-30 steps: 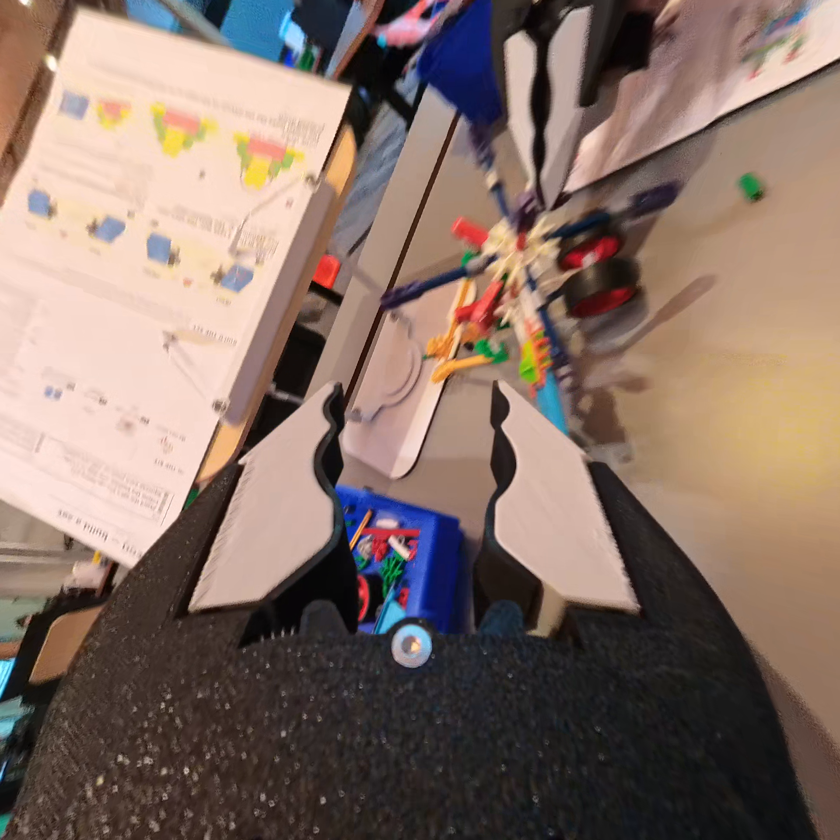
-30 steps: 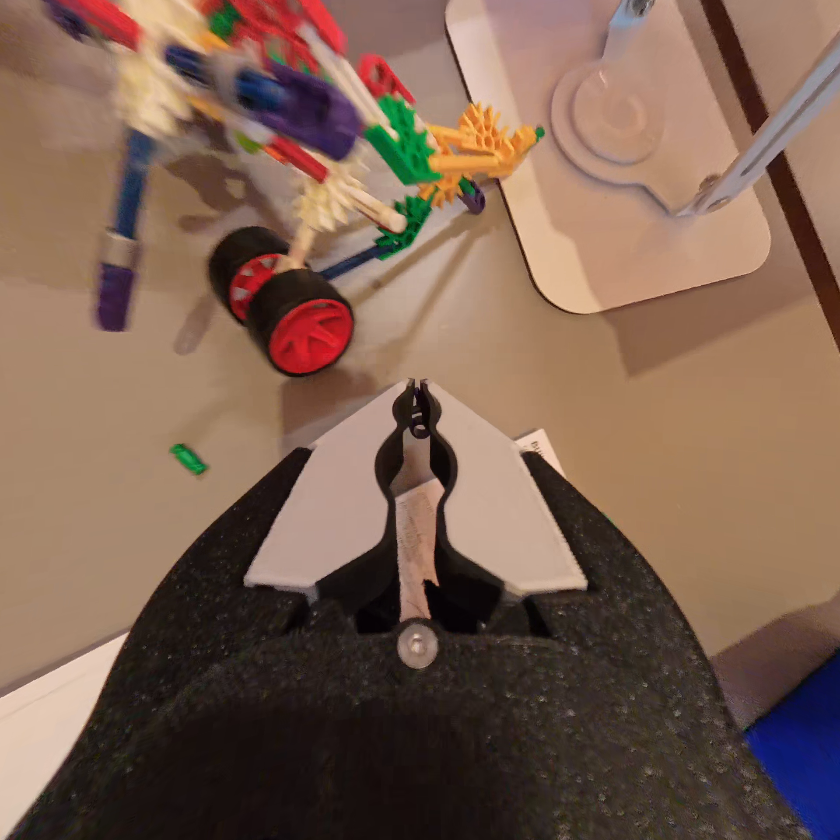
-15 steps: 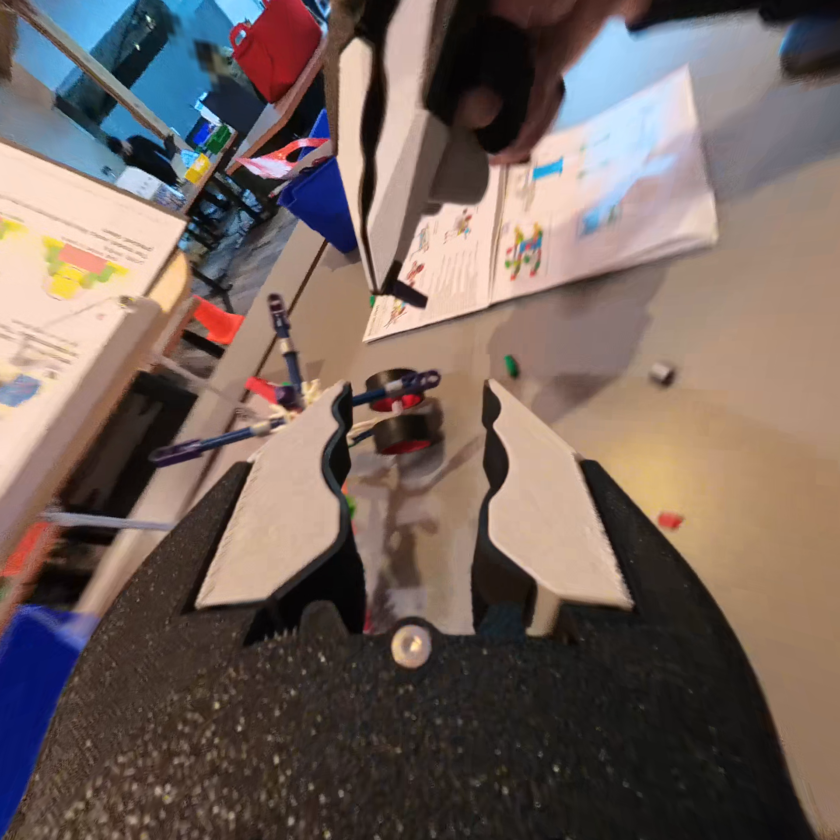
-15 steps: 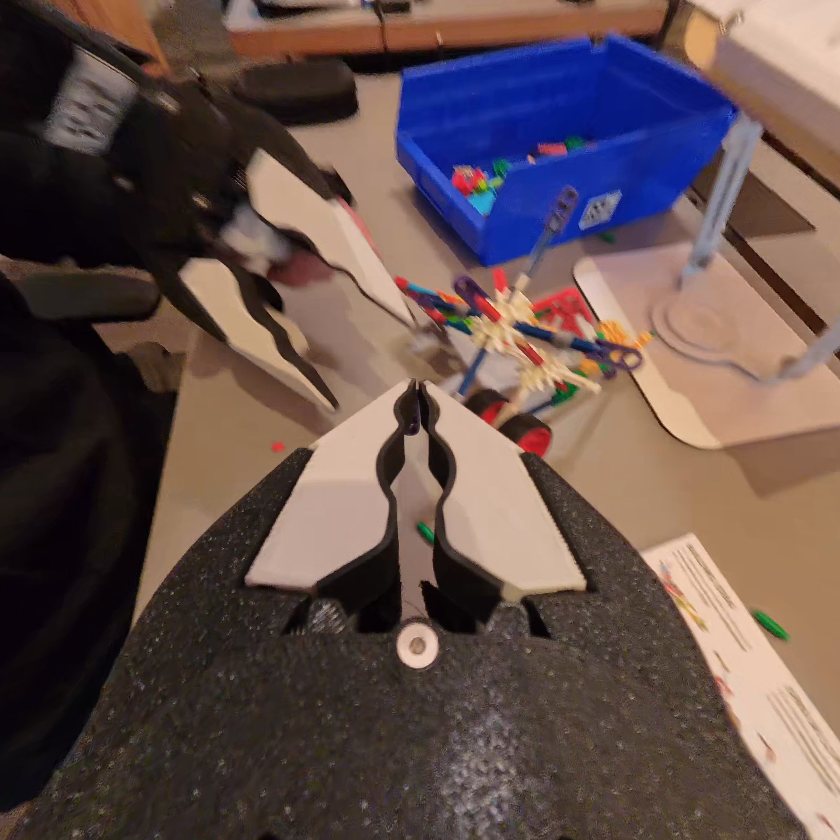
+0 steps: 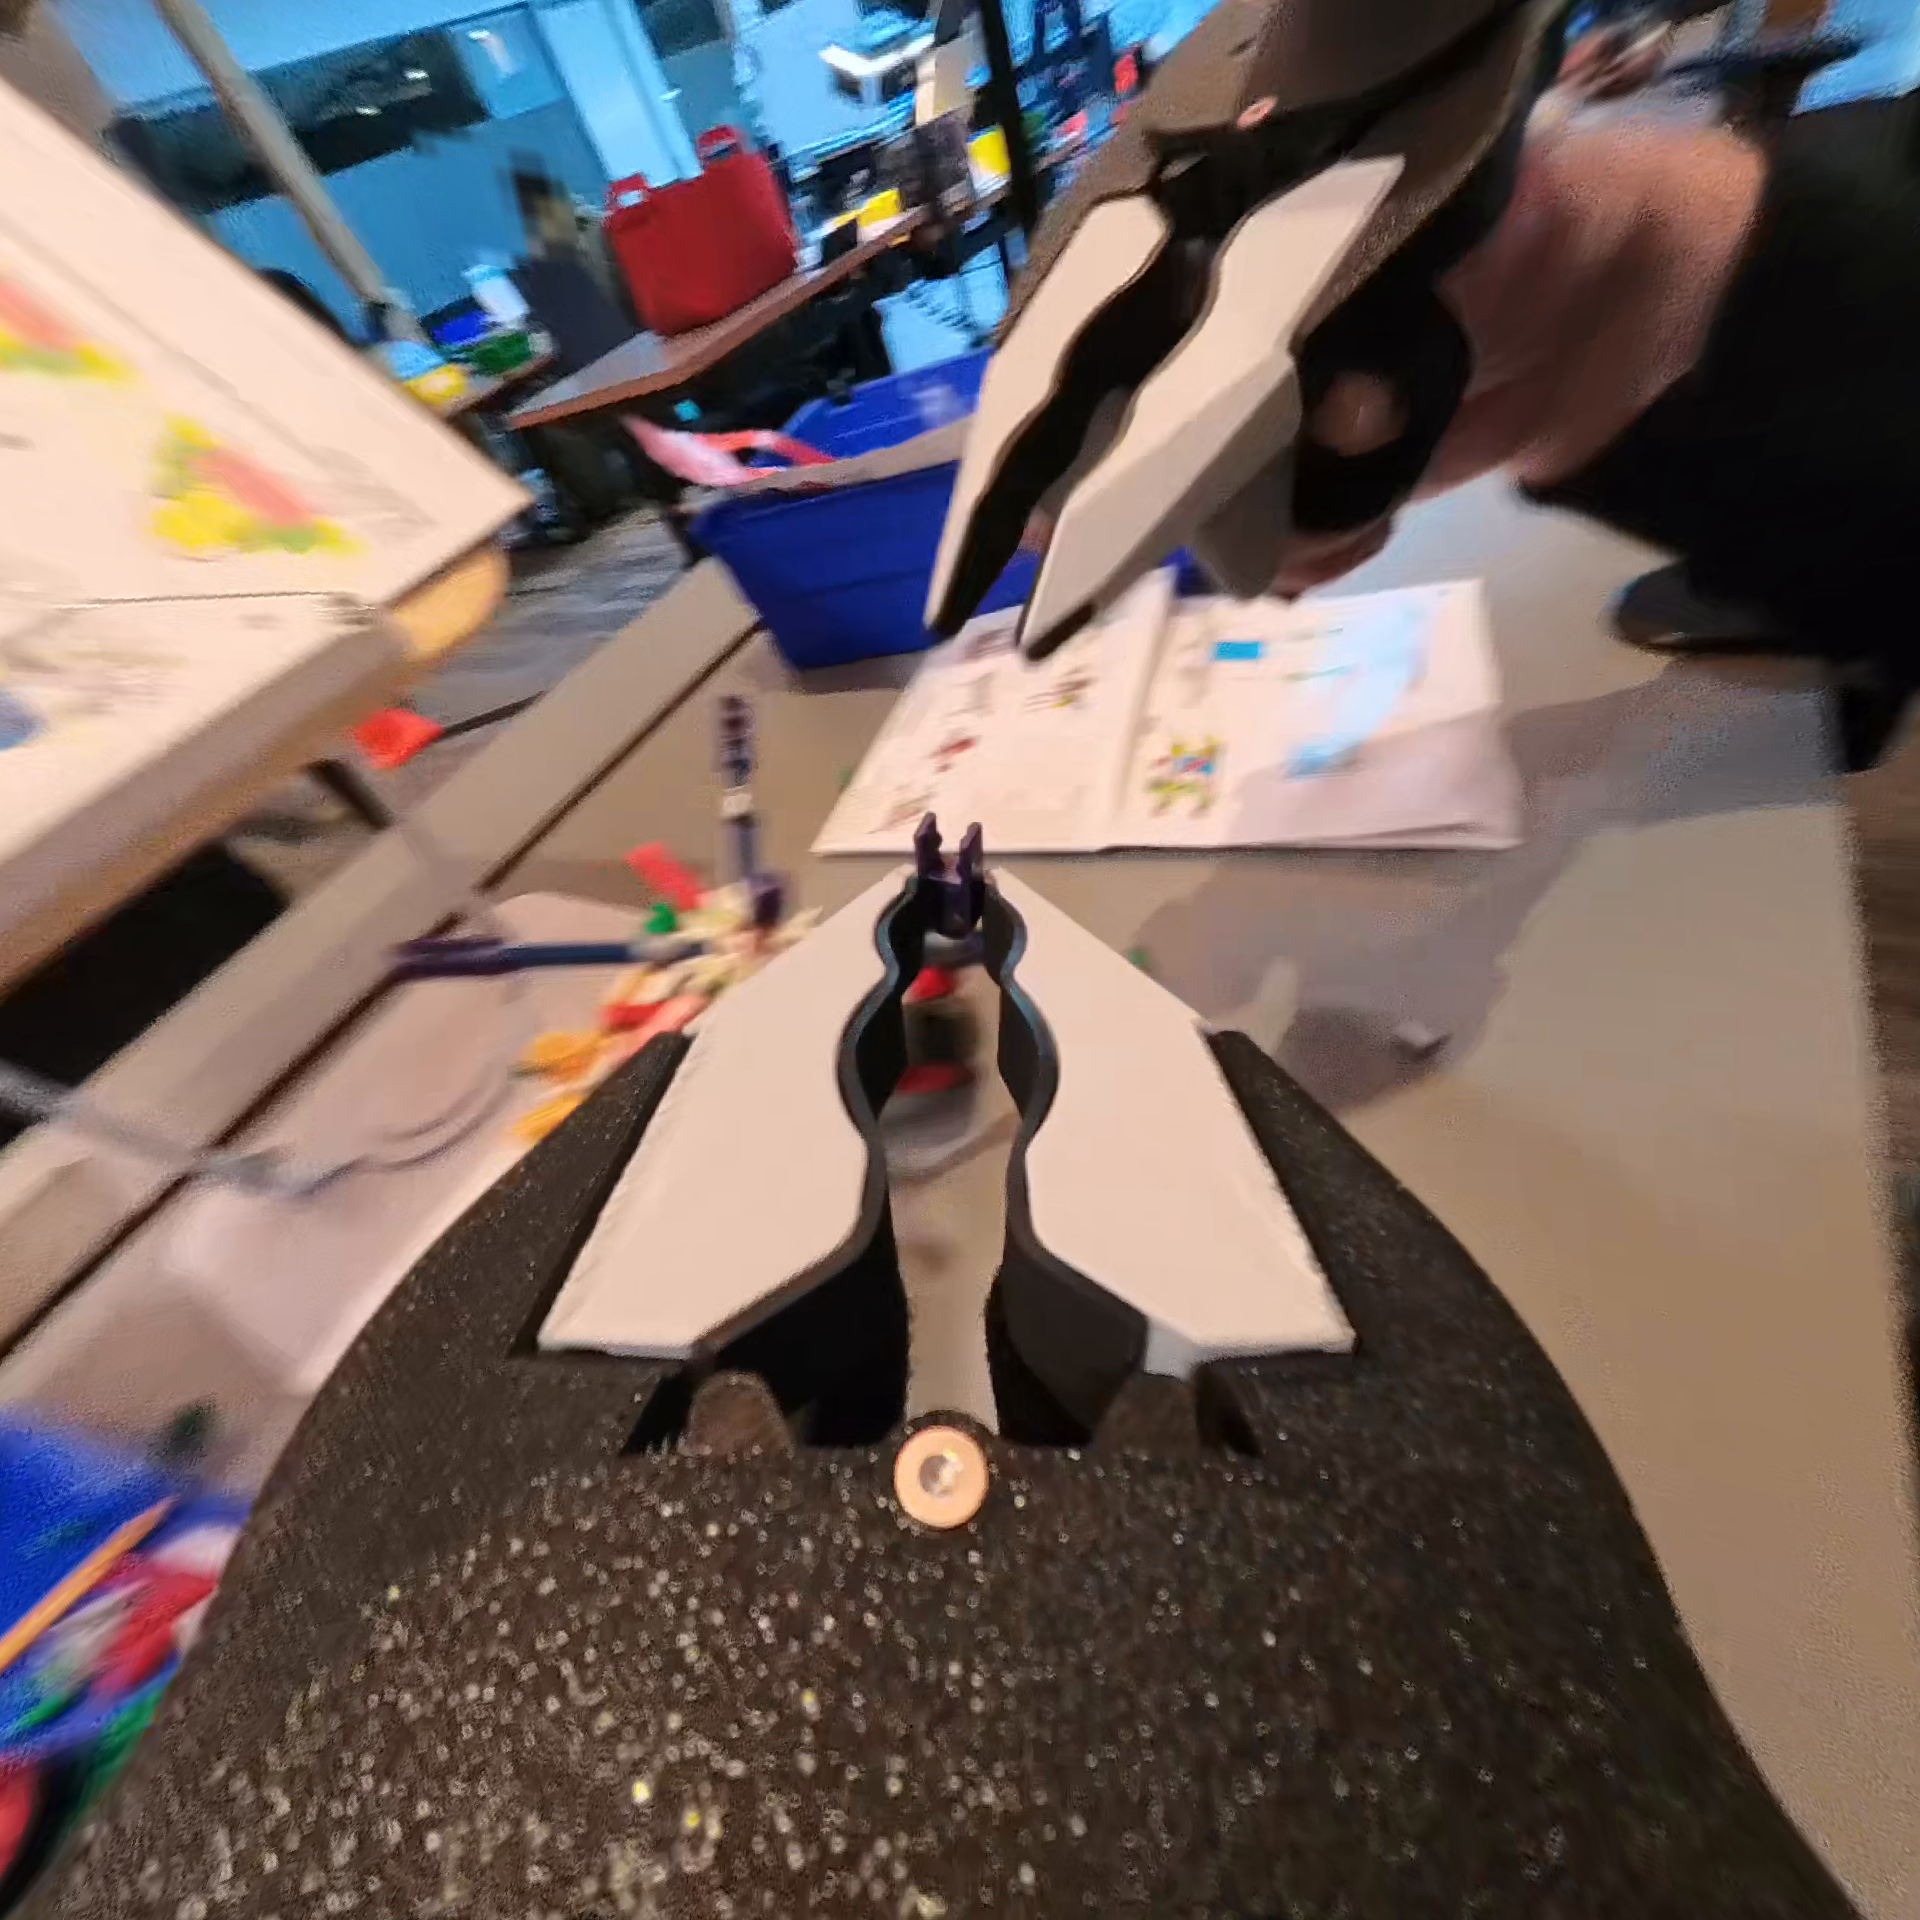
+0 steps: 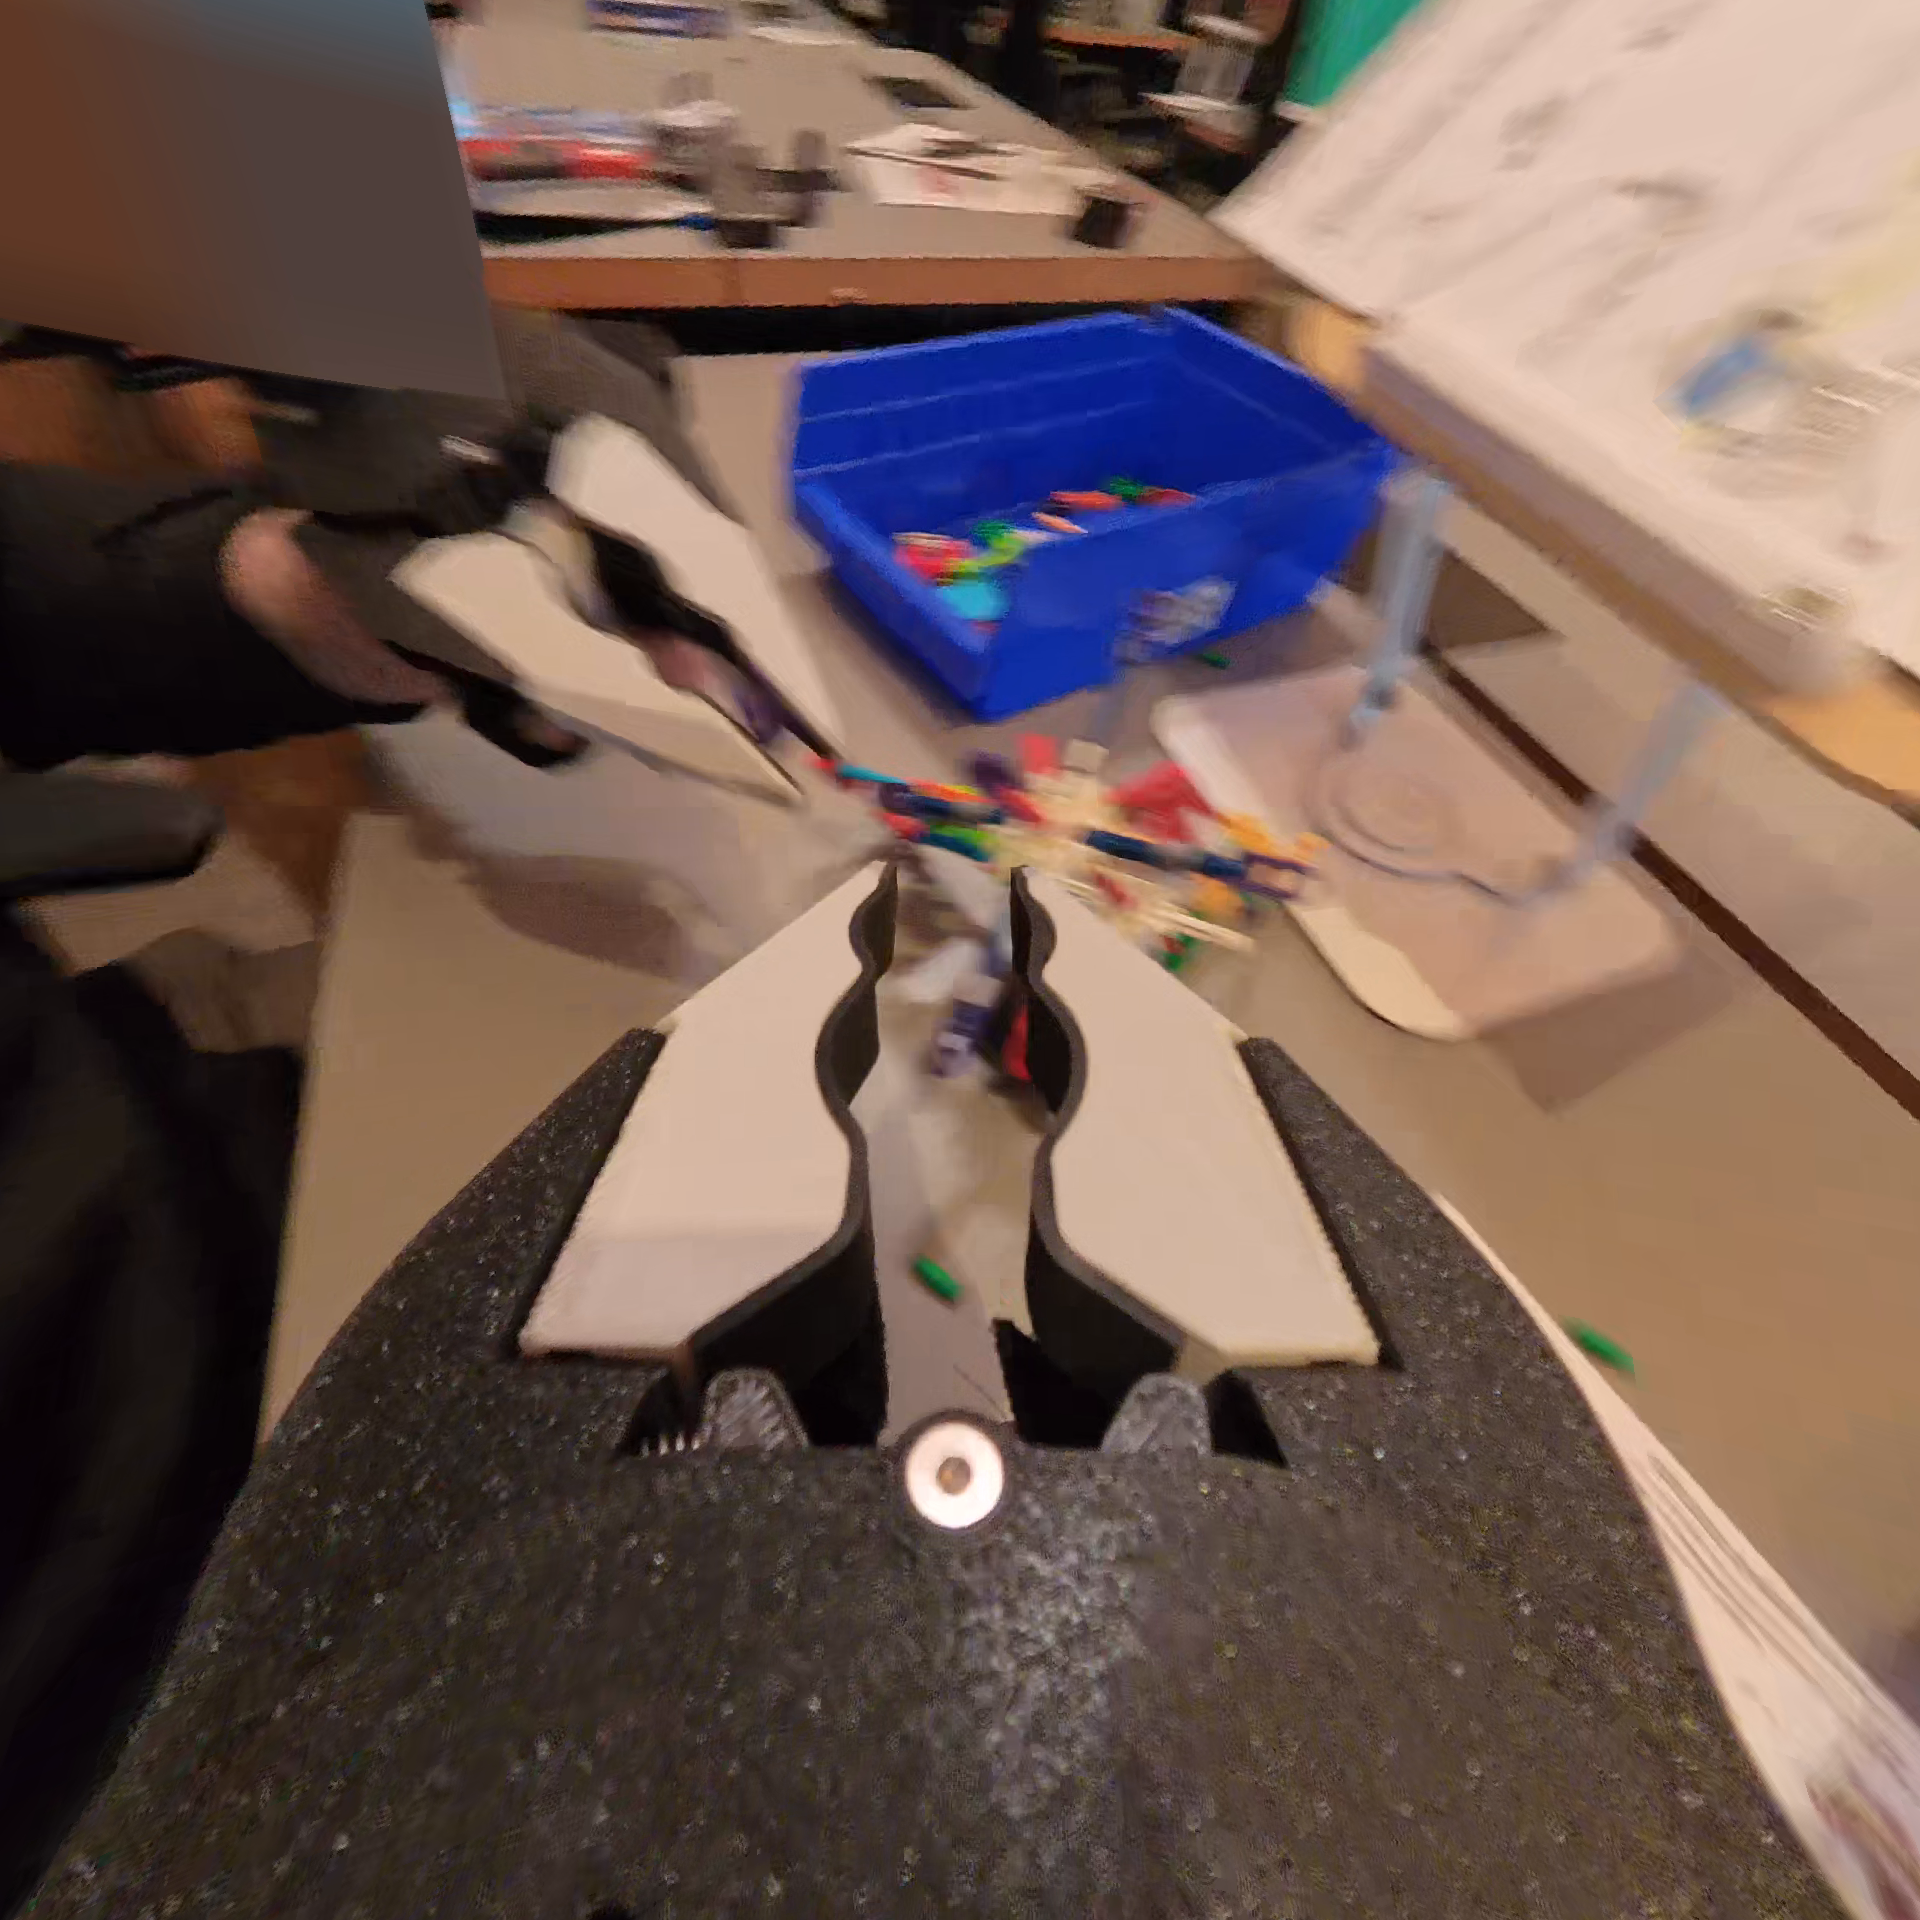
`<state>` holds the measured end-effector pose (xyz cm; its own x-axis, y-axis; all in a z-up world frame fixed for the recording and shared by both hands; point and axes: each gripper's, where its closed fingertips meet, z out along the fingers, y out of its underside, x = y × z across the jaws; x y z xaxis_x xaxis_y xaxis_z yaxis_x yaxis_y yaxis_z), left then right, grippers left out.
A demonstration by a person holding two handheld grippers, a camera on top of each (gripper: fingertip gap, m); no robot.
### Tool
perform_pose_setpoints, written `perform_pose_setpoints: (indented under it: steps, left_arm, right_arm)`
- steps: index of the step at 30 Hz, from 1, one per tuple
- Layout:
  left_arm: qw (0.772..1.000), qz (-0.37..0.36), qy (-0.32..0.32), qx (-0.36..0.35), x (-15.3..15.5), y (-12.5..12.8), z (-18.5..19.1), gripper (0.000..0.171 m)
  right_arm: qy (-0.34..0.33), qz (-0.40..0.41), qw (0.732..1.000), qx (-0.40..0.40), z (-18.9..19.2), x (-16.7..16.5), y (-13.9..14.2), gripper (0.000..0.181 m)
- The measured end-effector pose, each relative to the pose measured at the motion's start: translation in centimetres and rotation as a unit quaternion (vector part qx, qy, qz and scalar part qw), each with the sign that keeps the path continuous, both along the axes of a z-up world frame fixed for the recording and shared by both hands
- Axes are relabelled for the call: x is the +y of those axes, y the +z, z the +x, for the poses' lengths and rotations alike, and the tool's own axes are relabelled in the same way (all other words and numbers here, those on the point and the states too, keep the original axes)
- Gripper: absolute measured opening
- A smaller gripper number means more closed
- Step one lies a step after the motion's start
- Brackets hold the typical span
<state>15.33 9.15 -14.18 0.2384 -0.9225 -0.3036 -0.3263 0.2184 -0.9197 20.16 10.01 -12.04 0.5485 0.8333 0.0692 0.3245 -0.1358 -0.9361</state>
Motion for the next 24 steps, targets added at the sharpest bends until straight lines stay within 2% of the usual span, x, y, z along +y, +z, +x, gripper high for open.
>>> perform_pose_setpoints:
  steps: [2, 4, 6, 8, 9, 10, 11, 13, 19, 24]
  left_arm:
    - [0.995, 0.059, 0.077, 0.017, 4.1, 2.0, -3.8, 0.008]
    - [0.980, 0.107, 0.163, 0.047, 8.9, 3.6, -8.6, 0.008]
    - [0.967, 0.076, 0.221, 0.100, 13.4, 2.7, -12.9, 0.008]
    - [0.954, 0.045, 0.275, 0.109, 17.7, 1.7, -16.6, 0.009]
    - [0.946, 0.015, 0.298, 0.125, 19.5, 0.4, -18.2, 0.021]
    - [0.937, -0.023, 0.314, 0.150, 20.7, -1.3, -19.5, 0.050]
    - [0.932, -0.038, 0.325, 0.155, 21.5, -2.1, -20.3, 0.063]
    - [0.934, -0.030, 0.324, 0.148, 21.9, -2.2, -20.4, 0.063]
    - [0.945, 0.030, 0.296, 0.132, 20.5, -1.1, -17.7, 0.062]
    - [0.957, 0.043, 0.259, 0.123, 18.9, -1.1, -15.5, 0.059]
  right_arm:
    - [-0.091, -0.023, 0.996, -0.004, 3.9, 3.5, -0.4, 0.022]
    - [-0.165, -0.051, 0.985, -0.026, 7.2, 6.7, -1.9, 0.025]
    - [-0.235, -0.081, 0.966, -0.065, 10.1, 9.6, -4.2, 0.027]
    - [-0.294, -0.109, 0.945, -0.094, 12.4, 12.0, -6.4, 0.026]
    - [-0.308, -0.124, 0.936, -0.113, 13.1, 12.8, -7.5, 0.026]
    - [-0.308, -0.142, 0.932, -0.129, 13.4, 13.3, -8.7, 0.027]
    - [-0.316, -0.160, 0.924, -0.142, 14.0, 13.9, -9.7, 0.027]
    - [-0.328, -0.192, 0.904, -0.195, 15.4, 14.4, -11.9, 0.028]
    - [-0.327, -0.266, 0.885, -0.195, 16.4, 15.4, -13.9, 0.028]
    - [-0.330, -0.291, 0.876, -0.197, 16.9, 15.2, -15.7, 0.032]
